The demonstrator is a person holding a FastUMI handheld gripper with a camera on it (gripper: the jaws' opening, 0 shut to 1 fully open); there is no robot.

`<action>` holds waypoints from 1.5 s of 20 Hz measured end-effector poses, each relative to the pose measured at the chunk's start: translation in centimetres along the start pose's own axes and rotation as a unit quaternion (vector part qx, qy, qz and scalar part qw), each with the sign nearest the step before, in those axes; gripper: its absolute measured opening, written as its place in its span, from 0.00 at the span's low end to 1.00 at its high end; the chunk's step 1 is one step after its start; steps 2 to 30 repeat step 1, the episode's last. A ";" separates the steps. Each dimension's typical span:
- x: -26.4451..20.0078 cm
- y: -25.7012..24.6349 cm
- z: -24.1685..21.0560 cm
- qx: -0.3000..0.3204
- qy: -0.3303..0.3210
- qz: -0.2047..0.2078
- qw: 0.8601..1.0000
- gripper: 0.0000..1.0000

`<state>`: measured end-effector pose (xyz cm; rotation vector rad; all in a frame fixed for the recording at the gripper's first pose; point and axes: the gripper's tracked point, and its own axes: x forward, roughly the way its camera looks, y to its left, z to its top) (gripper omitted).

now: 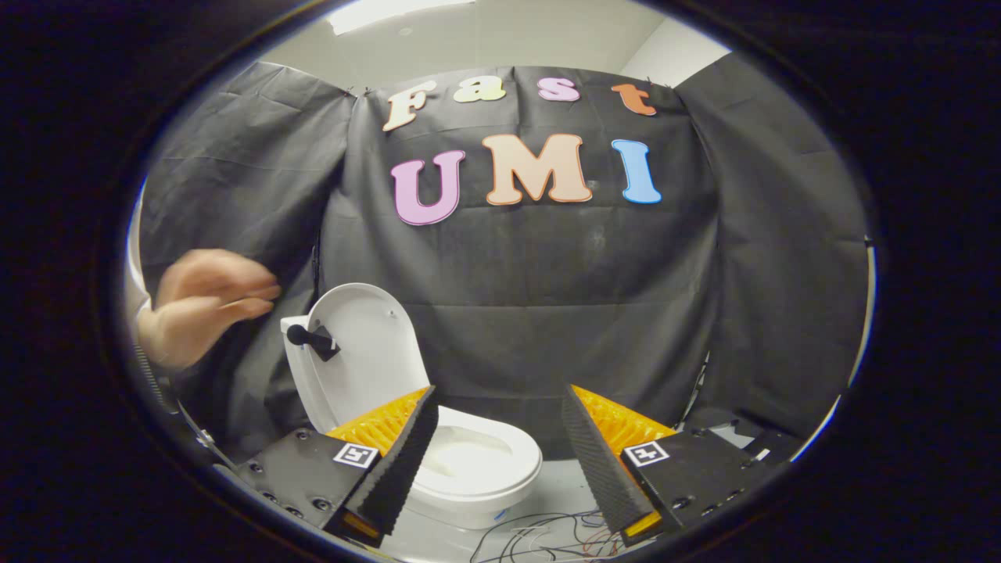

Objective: Open the toilet lid.

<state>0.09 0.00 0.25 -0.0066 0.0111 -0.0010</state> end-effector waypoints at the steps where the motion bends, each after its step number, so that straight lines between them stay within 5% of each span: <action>1: 0.0 0.0 0.0 0.000 0.000 0.000 1.000 0.98; 30: 0.0 0.0 0.0 0.000 0.000 0.000 1.000 0.98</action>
